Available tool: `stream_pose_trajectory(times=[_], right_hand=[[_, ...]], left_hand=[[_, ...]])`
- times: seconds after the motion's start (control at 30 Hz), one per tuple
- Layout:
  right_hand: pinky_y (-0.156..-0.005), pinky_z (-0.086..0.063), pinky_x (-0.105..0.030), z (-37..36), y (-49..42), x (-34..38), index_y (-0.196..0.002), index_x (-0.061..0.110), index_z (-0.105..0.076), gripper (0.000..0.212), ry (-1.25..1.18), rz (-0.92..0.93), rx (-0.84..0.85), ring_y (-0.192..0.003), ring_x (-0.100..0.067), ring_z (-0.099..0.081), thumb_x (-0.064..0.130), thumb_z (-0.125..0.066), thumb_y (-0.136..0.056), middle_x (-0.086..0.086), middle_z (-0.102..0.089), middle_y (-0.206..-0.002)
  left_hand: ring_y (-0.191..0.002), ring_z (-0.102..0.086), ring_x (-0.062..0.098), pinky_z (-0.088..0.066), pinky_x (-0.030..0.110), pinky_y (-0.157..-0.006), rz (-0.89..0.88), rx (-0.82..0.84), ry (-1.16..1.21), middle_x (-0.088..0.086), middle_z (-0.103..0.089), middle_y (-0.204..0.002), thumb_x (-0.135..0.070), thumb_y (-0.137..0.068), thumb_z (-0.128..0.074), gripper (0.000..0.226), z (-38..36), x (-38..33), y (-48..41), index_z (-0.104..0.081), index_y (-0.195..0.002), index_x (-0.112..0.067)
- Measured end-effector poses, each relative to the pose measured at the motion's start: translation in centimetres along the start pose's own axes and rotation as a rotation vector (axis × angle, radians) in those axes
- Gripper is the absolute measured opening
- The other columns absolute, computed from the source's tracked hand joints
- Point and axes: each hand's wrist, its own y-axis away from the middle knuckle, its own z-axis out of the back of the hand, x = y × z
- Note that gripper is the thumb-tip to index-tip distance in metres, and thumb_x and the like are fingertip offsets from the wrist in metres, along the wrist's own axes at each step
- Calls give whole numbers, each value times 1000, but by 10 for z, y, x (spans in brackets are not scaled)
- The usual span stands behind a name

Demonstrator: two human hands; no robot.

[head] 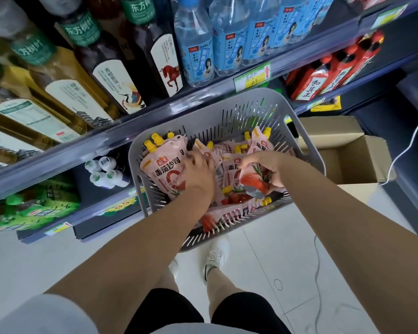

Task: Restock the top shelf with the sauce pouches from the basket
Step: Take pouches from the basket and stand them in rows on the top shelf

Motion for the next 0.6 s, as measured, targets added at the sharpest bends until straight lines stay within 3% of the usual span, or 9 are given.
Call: stream_pose_trajectory(times=[0.13, 0.2, 0.33, 0.4, 0.5, 0.57, 0.6], right_hand=[[-92, -49, -55, 5, -1, -6, -90, 11, -54, 25, -52, -3, 16, -101, -40, -62, 17, -73, -75, -20, -61, -105], [-92, -49, -54, 6, -2, -8, -92, 9, -55, 27, -66, -9, 24, -100, -39, -63, 17, -73, -74, -20, -63, -105], [-93, -49, -53, 4, 5, -5, -97, 7, -58, 34, -37, -10, -1, -101, -38, -65, 16, -75, -69, -21, -66, -107], [-95, -48, -52, 1, 13, -3, -96, 6, -58, 29, -30, 3, -17, -102, -38, -65, 15, -73, -73, -19, -67, -104], [-88, -51, -42, -6, 26, 1, -97, 5, -57, 24, -40, 6, -99, -92, -31, -63, 15, -68, -79, -16, -63, -94], [-72, -50, -33, -10, 30, 5, -109, 4, -56, 44, -71, 33, -152, -88, -29, -61, 17, -74, -71, -17, -61, -103], [-73, -50, -33, -12, 33, 5, -114, 4, -55, 60, -75, 45, -173, -92, -30, -61, 19, -80, -62, -18, -61, -109]], left_hand=[[-129, -26, 43, -45, 50, -88, 51, 67, 60, 25, 1, -154, -45, -83, -62, 97, 16, 0, -4, -2, -149, -6], [-132, -23, 43, -42, 50, -93, 60, 106, 125, 24, 4, -154, -51, -77, -68, 112, 15, 5, -5, 7, -150, -11], [-137, -20, 42, -20, 54, -113, -13, 124, 317, 23, -24, -149, -48, -65, -79, 127, 27, 19, 4, 10, -150, -15], [-133, -27, 39, -23, 51, -113, -70, 87, 470, 18, -37, -141, -43, -58, -84, 128, 35, 29, 14, 2, -149, -20], [-129, -30, 37, -24, 50, -111, -125, -34, 585, 17, -39, -134, -41, -51, -87, 129, 42, 42, 31, -3, -147, -24], [-131, -27, 37, -26, 50, -109, -128, -109, 618, 16, -35, -134, -41, -51, -85, 129, 43, 52, 42, -1, -147, -23], [-130, -28, 37, -29, 50, -106, -117, -139, 648, 15, -35, -133, -41, -51, -84, 126, 44, 58, 49, -3, -146, -22]])
